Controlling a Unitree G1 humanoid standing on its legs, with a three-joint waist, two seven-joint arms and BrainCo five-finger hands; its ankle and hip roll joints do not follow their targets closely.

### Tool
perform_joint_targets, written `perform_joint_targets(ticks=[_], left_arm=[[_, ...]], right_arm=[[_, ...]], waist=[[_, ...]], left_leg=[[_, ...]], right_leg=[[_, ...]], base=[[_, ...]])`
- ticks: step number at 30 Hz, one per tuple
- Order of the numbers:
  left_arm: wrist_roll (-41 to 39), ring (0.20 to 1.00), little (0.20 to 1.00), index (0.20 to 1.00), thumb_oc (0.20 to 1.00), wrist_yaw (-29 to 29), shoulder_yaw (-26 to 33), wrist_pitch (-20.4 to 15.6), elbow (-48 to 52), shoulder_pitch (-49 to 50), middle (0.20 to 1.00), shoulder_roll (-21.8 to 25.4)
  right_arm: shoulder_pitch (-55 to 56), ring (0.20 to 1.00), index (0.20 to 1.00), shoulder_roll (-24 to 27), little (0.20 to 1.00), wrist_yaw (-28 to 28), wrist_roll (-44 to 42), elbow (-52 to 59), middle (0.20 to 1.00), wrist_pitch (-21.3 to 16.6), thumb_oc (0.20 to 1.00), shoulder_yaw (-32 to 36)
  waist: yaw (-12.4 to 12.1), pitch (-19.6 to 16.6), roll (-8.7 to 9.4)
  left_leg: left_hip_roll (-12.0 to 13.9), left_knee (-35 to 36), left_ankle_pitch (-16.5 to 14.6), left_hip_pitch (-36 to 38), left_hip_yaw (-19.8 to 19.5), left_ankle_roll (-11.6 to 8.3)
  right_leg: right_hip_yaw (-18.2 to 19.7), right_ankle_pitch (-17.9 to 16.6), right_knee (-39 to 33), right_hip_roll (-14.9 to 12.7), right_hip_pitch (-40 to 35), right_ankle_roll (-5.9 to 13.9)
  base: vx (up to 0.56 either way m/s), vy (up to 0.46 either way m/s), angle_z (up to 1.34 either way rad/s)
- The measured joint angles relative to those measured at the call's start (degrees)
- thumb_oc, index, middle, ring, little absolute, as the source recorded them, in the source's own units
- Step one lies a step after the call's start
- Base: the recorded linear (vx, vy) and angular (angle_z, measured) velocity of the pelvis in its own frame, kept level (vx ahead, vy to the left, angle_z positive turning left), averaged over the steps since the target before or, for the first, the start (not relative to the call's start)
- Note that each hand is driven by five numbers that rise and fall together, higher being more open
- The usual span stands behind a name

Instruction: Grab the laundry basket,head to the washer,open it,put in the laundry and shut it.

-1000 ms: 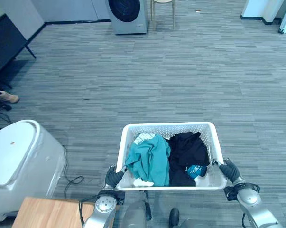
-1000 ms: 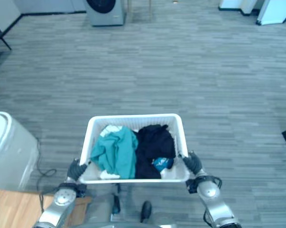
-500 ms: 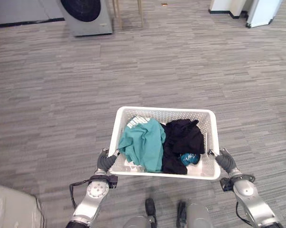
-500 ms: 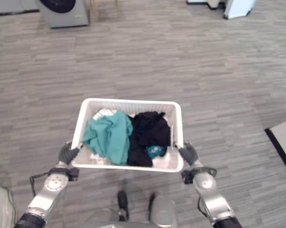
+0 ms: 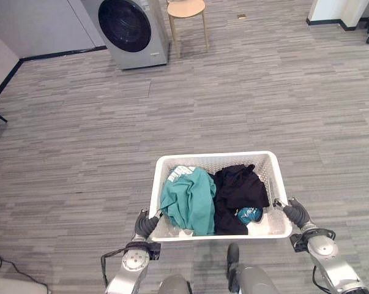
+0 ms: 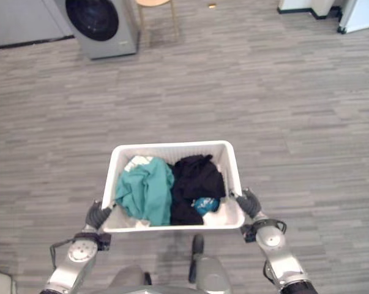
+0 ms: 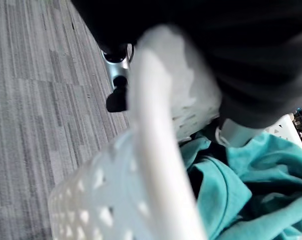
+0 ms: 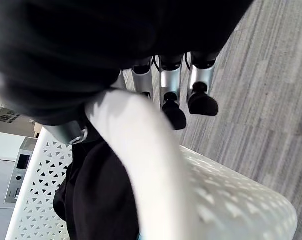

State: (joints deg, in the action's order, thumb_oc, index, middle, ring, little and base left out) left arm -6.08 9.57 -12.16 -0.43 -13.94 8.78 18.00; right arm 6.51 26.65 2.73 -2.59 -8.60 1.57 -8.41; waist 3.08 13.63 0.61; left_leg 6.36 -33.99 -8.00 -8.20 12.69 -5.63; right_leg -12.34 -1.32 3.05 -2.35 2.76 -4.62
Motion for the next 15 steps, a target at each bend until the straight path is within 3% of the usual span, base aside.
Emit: perform_joint_targets(ticks=[1,3,5,7,9,11,12,13,14,15], left_arm=[[0.0,0.2,0.2,0.2,0.2,-0.02,-0.26,-0.04,0.07,-0.05,0.2,-0.02],[0.01,0.2,0.2,0.2,0.2,-0.05,-0.15,-0.1,0.82,0.89,0.2,0.36],[0.08,0.2,0.2,0.2,0.2,-0.19,0.05,-0.1,0.79,0.48,0.2,-0.02],[0.14,0.2,0.2,0.2,0.2,-0.49,1.18,0.05,0.28,0.49,0.2,-0.11],[0.12,0.2,0.2,0.2,0.2,-0.85,1.43,0.6,-0.64,1.15,0.2,-0.06],[0.11,0.2,0.2,0.2,0.2,-0.92,1.06,0.63,-0.12,2.37,0.2,-0.13],[0.11,0.2,0.2,0.2,0.2,-0.93,0.8,0.64,0.1,3.4,0.2,-0.26],[0.12,0.2,0.2,0.2,0.2,-1.04,0.72,0.67,0.15,3.73,0.2,0.7],[0.11,0.2,0.2,0.2,0.2,-0.97,1.22,1.02,-0.02,3.25,0.2,1.07],[0.12,0.2,0.2,0.2,0.2,-0.99,1.1,1.07,0.02,2.74,0.2,1.42]], right_arm=[[0.8,0.2,0.2,0.14,0.2,0.01,0.0,0.63,0.2,0.03,0.2,0.48],[0.75,0.2,0.2,0.09,0.2,0.11,0.0,1.33,0.2,-0.06,0.2,0.52],[0.89,0.2,0.2,-0.21,0.2,0.27,0.0,0.62,0.2,-0.05,0.2,0.84],[0.16,0.2,0.2,-0.91,0.2,0.24,0.0,-0.69,0.2,-0.03,0.2,-0.16],[0.74,0.2,0.2,-0.81,0.2,0.26,0.12,-0.76,0.2,0.07,0.2,-1.24],[1.42,0.2,0.2,-0.78,0.2,0.26,0.25,-0.79,0.2,0.06,0.2,-1.13],[2.62,0.2,0.2,-0.5,0.2,-0.02,0.25,-0.64,0.2,0.06,0.2,-1.16],[3.49,0.2,0.2,-1.75,0.2,-0.02,0.25,-0.67,0.2,0.18,0.2,-1.22],[4.04,0.2,0.2,-2.97,0.2,0.09,0.28,-0.65,0.2,0.24,0.2,-1.3],[4.27,0.2,0.2,-3.06,0.2,0.21,0.29,-0.66,0.2,0.23,0.2,-1.22]], waist=[[-0.26,0.01,0.46],[-0.98,-0.13,1.12],[-1.4,-0.48,0.56],[-2.24,-0.5,0.48],[-3.2,0.05,3.13],[-3.33,-0.1,3.18],[-3.49,-1.04,1.88],[-3.31,-1.35,3.14],[-3.31,-1.51,4.96],[-3.37,-1.59,5.18]], left_leg=[[-1.16,4.46,-0.01,-0.64,1.26,0.63],[-2.97,15.8,1.21,-4.01,3.18,2.34],[-4.29,28.72,5.22,-6.88,3.87,4.02],[-4.14,37.52,8.92,-9.79,1.98,3.68],[-5.26,37.19,9.89,-13.48,2.88,4.36],[-5.25,32.56,12.2,-14.5,6.19,8.01],[-5.25,32.15,10.73,-12.45,7.6,11.14],[-6.15,32.57,14.99,-10.49,6.66,14.81],[-6.46,29.67,15.37,-9.35,8.58,14.78],[-6.36,27.26,15.25,-8.66,8.39,14.86]], right_leg=[[0.04,0.14,-1.43,0.35,-1.78,0.31],[0.08,2.16,-5.52,2.17,-6.33,2.93],[0.8,3.46,-7.6,4.49,-9.2,4.4],[2.3,5.31,-7.6,6.92,-12.09,6.95],[2.63,10.3,-7.57,6.7,-17.89,11.76],[3.51,10.55,-6.38,7.56,-22.27,11.37],[4.05,10.56,-4.71,8.68,-24.47,11.36],[4.48,10.65,-3.9,7.96,-26.73,11.22],[4.64,10.66,0.42,6.01,-26.38,11.19],[4.16,10.42,8.9,4.71,-23.66,11.17]], base=[[0.42,-0.024,-0.18],[0.47,-0.002,-0.42],[0.51,0.015,-0.27],[0.85,0.072,-0.39],[0.7,0.113,-0.3],[0.65,0.158,-0.3],[0.73,0.168,-0.24],[0.63,0.17,-0.14],[0.54,0.194,-0.05],[0.51,0.206,-0.09]])
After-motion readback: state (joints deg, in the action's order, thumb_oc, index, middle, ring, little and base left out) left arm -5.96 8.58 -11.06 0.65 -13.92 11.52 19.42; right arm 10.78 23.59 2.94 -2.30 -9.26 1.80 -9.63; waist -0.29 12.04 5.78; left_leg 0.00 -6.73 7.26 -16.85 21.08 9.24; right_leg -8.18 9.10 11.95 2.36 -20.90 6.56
